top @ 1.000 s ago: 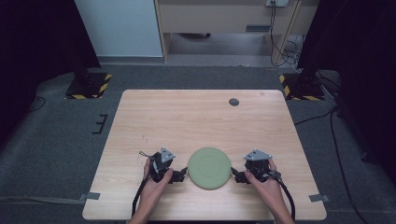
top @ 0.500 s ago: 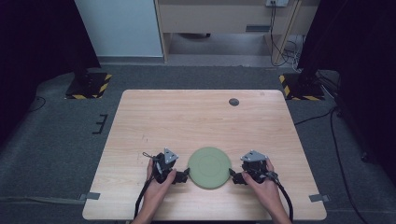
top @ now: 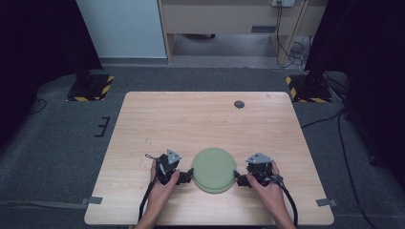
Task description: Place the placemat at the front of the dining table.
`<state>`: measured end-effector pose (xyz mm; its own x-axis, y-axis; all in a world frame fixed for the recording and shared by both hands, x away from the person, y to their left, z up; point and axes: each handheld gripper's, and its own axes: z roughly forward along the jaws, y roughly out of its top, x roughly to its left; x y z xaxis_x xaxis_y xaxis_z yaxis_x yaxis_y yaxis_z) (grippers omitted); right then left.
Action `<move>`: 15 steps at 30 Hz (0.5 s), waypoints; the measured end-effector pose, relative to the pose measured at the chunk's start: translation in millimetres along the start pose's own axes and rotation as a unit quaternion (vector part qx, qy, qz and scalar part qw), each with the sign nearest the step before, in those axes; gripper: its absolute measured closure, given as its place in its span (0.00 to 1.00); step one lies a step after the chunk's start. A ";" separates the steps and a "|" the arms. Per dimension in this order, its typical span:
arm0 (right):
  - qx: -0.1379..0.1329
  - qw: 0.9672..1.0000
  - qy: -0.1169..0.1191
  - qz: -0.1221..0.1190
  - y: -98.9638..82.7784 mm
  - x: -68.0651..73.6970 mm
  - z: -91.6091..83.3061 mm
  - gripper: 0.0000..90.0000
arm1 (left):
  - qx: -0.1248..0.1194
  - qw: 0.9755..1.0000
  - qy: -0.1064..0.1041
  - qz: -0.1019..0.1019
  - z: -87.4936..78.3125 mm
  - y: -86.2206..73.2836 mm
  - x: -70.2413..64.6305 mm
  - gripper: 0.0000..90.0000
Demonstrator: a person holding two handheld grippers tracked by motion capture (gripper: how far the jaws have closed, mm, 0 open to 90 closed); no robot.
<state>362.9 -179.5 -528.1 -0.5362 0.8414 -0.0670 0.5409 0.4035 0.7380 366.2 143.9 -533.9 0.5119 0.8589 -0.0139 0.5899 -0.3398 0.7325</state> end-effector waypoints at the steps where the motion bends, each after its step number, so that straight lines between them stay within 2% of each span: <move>1: 0.001 1.000 0.000 -0.001 -0.2 0.5 -0.7 0.06 | 0.000 1.000 -0.002 0.002 -1.2 -0.3 -0.9 0.03; 5: 0.003 1.000 0.004 -0.010 -1.5 1.9 -1.9 0.07 | -0.005 1.000 -0.006 0.005 -4.2 -0.4 -3.0 0.03; 15: -0.001 1.000 -0.004 -0.003 -0.1 2.4 -0.9 0.06 | -0.003 1.000 -0.007 -0.001 -0.4 0.6 -2.2 0.00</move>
<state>361.0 -177.8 -527.7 -0.5352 0.8413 -0.0766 0.5364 0.4085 0.7386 365.2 142.0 -533.2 0.5203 0.8536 -0.0244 0.5870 -0.3367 0.7362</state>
